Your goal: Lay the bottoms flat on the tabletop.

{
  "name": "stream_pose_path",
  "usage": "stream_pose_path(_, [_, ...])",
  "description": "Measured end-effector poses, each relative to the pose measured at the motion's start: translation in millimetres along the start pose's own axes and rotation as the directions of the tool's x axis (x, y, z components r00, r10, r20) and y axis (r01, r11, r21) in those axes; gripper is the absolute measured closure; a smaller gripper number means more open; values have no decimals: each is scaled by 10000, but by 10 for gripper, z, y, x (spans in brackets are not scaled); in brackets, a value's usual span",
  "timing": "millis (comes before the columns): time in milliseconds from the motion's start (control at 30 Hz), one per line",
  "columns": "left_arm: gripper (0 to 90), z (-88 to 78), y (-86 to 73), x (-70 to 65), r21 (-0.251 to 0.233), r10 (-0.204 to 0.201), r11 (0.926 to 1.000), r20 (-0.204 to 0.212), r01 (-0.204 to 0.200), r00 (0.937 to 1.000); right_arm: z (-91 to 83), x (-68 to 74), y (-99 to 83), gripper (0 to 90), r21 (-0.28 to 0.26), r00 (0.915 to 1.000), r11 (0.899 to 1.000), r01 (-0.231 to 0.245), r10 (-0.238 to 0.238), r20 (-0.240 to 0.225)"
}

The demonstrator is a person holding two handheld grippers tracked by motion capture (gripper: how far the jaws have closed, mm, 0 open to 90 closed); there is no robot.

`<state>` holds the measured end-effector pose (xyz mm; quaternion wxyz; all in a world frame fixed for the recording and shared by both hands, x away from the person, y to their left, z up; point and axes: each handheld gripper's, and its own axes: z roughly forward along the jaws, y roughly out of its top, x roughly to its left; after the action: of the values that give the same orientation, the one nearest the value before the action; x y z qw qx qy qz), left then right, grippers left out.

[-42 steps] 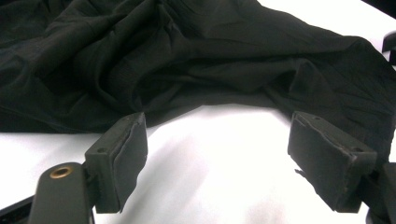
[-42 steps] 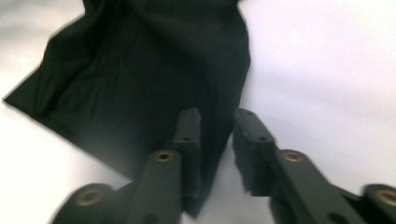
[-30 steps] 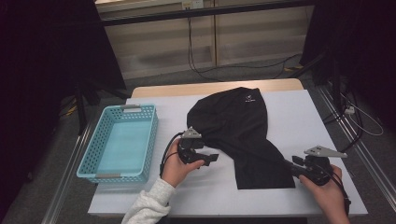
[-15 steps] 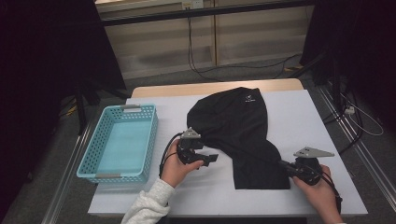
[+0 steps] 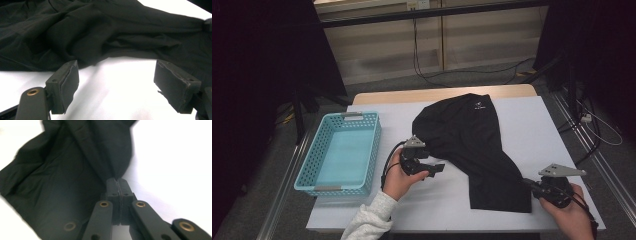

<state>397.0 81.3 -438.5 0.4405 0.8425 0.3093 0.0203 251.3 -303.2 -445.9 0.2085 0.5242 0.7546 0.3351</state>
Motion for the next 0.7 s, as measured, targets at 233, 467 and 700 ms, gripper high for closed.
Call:
stream_pose_path(233, [203,16,1,-12,42,24,10000,27,-24,10000,24,15,-24,895,113,9993,9999,-44,48,-361])
stream_pose_path(467, [203,33,-12,1,121,19,9999,16,-19,10000,62,7,-8,891,35,9954,9985,555,-556,784])
stream_pose_path(700, [200,14,-9,19,129,11,9999,-76,-10,10000,68,128,91,679,-784,9976,9951,610,-582,367])
